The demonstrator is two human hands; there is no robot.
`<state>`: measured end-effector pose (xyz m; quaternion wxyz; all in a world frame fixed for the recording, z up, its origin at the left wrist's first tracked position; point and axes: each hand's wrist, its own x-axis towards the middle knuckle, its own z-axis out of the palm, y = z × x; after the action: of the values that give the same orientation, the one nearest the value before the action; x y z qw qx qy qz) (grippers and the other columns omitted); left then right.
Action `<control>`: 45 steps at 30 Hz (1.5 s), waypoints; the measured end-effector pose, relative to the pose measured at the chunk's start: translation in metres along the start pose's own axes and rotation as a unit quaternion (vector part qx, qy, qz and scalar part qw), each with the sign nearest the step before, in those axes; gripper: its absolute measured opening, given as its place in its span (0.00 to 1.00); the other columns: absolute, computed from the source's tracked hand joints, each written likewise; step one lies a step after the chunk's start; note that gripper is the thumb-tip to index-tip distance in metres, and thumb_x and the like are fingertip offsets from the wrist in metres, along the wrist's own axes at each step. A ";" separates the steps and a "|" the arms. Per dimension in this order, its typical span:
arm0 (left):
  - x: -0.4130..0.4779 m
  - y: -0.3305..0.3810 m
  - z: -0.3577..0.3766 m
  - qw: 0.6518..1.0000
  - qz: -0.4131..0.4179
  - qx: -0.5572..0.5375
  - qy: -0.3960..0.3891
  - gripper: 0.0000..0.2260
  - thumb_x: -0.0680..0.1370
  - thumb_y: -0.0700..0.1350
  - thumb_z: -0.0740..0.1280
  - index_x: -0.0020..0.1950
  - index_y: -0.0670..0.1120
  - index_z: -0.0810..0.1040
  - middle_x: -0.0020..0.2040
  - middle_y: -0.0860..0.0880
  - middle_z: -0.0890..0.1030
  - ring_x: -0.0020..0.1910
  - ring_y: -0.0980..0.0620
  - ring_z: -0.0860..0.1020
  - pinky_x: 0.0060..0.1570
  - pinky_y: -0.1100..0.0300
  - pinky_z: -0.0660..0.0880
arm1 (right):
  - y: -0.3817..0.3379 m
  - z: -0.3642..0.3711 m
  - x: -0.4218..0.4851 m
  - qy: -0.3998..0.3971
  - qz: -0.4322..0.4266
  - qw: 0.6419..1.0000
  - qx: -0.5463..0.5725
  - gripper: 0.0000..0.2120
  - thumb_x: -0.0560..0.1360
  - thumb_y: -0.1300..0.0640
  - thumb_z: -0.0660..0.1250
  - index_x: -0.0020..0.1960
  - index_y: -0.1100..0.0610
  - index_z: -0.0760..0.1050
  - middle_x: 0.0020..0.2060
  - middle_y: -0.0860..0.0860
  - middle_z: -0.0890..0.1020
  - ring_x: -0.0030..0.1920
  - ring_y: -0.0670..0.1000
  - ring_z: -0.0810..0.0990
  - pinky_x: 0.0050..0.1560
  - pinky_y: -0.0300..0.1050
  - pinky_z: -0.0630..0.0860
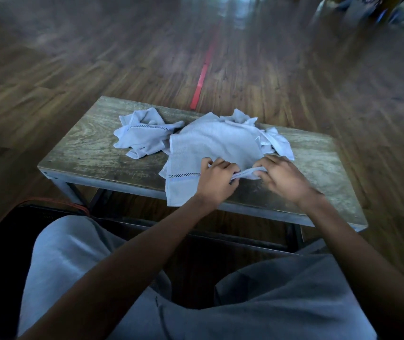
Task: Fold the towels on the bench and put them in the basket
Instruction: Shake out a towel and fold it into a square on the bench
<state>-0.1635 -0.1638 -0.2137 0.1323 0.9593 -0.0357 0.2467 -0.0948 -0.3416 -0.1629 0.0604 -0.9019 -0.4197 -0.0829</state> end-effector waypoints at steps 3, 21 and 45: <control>0.008 -0.010 -0.014 0.996 0.001 0.046 -0.073 0.09 0.77 0.48 0.61 0.51 0.49 0.79 0.47 0.50 0.81 0.54 0.50 0.73 0.54 0.52 0.55 | 0.007 -0.022 0.006 -0.059 -0.011 0.998 -0.025 0.10 0.78 0.55 0.63 0.56 0.58 0.76 0.53 0.55 0.79 0.53 0.59 0.77 0.54 0.49 0.69; 0.138 -0.107 -0.244 0.958 -0.028 0.282 -0.047 0.06 0.77 0.44 0.61 0.50 0.51 0.76 0.40 0.53 0.77 0.54 0.49 0.75 0.52 0.52 0.51 | 0.032 -0.227 0.098 0.068 0.093 0.993 0.002 0.08 0.78 0.59 0.59 0.56 0.54 0.73 0.50 0.56 0.80 0.53 0.58 0.78 0.49 0.49 0.73; 0.177 -0.086 -0.349 0.995 0.053 0.087 0.024 0.07 0.81 0.49 0.60 0.52 0.51 0.78 0.38 0.52 0.80 0.44 0.54 0.73 0.47 0.58 0.52 | 0.032 -0.348 0.063 -0.019 0.111 0.986 0.122 0.04 0.76 0.59 0.67 0.47 0.56 0.81 0.44 0.53 0.84 0.40 0.47 0.81 0.38 0.38 0.76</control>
<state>-0.1589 0.0129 0.1460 0.0359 0.9578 -0.0618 0.2784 -0.0650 -0.3774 0.1890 0.1712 -0.9301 -0.3249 -0.0068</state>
